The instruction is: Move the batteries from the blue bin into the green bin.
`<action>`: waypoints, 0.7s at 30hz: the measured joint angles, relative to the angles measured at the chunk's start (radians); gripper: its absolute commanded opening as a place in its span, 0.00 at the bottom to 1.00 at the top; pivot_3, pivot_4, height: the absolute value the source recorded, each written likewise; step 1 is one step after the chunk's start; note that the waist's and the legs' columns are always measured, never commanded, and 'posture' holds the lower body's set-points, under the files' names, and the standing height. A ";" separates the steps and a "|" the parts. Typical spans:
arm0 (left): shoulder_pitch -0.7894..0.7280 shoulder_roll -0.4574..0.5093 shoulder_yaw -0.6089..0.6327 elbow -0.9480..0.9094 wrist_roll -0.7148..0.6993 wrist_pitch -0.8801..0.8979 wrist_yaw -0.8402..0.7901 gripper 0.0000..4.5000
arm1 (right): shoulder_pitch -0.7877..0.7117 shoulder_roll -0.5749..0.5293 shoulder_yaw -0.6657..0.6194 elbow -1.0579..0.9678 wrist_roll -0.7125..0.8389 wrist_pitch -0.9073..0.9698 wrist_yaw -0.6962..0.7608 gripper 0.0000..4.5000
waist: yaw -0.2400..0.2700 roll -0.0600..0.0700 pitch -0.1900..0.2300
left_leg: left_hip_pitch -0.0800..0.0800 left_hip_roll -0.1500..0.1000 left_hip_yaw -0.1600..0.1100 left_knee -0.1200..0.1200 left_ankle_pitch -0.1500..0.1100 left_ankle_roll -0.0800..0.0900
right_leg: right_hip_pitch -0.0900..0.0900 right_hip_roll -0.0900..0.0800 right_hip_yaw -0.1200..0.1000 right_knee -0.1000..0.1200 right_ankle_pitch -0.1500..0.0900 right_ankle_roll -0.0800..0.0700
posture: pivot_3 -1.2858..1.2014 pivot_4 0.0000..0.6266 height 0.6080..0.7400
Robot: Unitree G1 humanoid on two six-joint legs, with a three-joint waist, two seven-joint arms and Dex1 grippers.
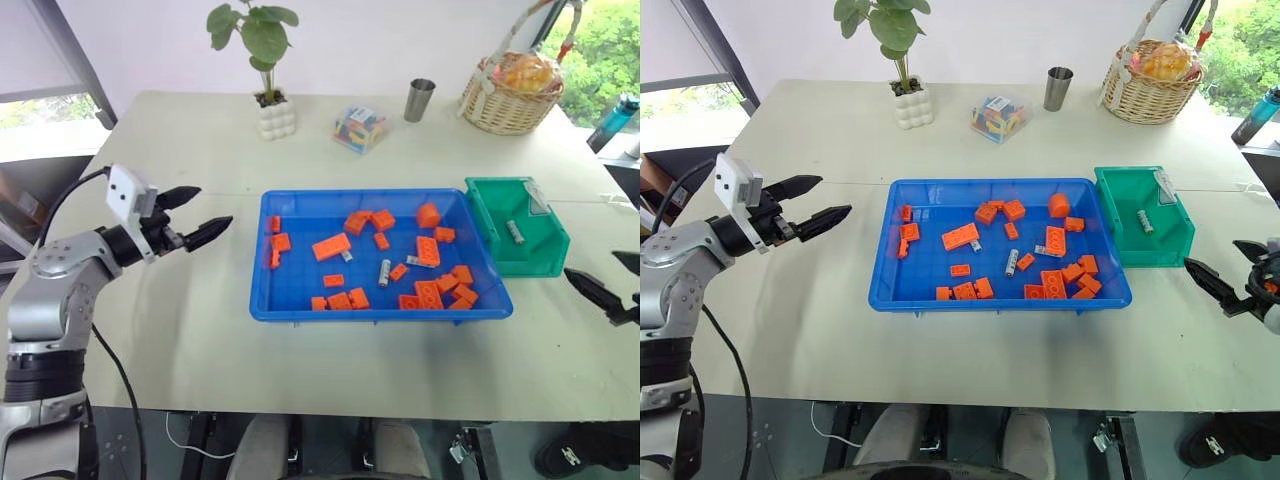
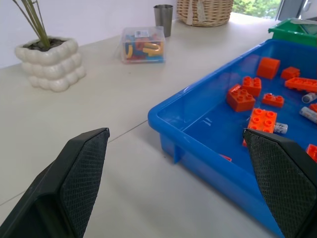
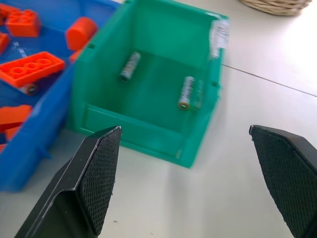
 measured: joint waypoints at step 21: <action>-0.296 0.142 -0.220 0.013 -0.100 0.162 -0.477 1.00 | -0.901 0.164 0.992 0.127 -0.145 0.012 0.255 0.95 | -0.008 -0.001 0.002 | -0.003 -0.001 -0.002 0.001 0.000 0.000 | -0.001 0.001 -0.003 0.000 0.000 0.000 | 0.52 0.24 0.53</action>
